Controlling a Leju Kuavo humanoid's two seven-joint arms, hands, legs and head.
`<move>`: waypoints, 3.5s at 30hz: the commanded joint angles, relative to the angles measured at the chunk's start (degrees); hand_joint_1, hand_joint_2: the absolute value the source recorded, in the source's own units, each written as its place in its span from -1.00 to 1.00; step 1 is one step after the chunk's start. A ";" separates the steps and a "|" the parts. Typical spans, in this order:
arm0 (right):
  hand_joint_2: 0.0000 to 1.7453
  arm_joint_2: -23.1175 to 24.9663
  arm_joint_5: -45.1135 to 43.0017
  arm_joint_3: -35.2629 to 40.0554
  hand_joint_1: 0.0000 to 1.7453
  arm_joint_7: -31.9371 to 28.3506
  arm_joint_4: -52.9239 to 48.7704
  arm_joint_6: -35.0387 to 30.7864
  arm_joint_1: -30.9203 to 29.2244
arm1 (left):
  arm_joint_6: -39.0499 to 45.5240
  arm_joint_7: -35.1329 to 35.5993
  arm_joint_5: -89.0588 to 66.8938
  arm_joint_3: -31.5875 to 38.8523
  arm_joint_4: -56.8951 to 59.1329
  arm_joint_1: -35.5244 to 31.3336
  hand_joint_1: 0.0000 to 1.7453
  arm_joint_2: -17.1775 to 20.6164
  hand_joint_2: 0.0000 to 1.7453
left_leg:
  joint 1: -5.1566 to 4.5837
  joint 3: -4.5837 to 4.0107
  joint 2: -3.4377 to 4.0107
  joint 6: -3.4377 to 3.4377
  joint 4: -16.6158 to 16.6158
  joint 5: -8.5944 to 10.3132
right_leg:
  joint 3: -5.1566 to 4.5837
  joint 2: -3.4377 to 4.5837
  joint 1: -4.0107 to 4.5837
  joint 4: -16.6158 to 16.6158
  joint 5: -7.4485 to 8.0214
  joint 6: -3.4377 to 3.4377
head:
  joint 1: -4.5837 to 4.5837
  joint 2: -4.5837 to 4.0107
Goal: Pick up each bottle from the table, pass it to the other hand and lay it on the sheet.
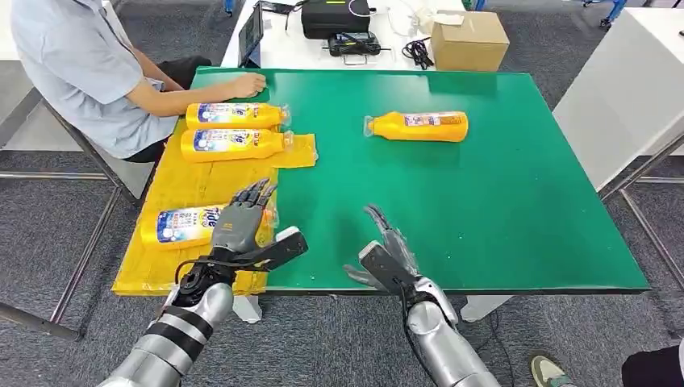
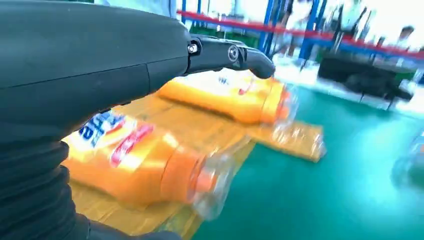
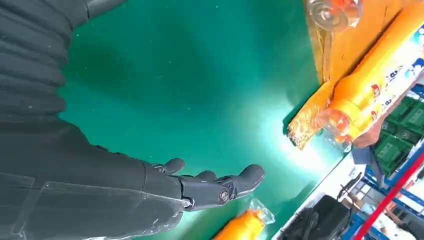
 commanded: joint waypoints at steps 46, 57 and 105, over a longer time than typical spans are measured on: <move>1.00 -8.99 33.30 -0.55 -1.00 15.05 -2.73 -28.39 2.82 | -3.22 -16.13 59.30 2.66 -19.62 21.36 -1.00 -5.58 1.00 | 0.04 -0.06 0.13 -0.11 -0.10 -0.05 | -0.06 0.13 0.06 -0.17 0.03 -0.13 | -0.02 0.00; 1.00 -10.27 33.95 -1.28 -1.00 20.07 3.13 -21.87 -0.72 | -1.43 -13.85 56.43 3.57 -22.32 22.36 -1.00 -6.11 1.00 | 0.06 -0.11 0.16 -0.13 -0.03 -0.09 | -0.11 0.17 0.08 -0.09 0.01 -0.16 | 0.00 0.00; 1.00 -14.95 24.46 0.06 -1.00 17.53 9.22 -7.05 -11.27 | -5.51 -9.61 55.16 2.31 -20.44 21.11 -1.00 -6.07 1.00 | 0.06 -0.12 0.26 -0.14 -0.02 -0.05 | -0.15 0.25 0.09 -0.11 0.09 -0.16 | 0.00 0.00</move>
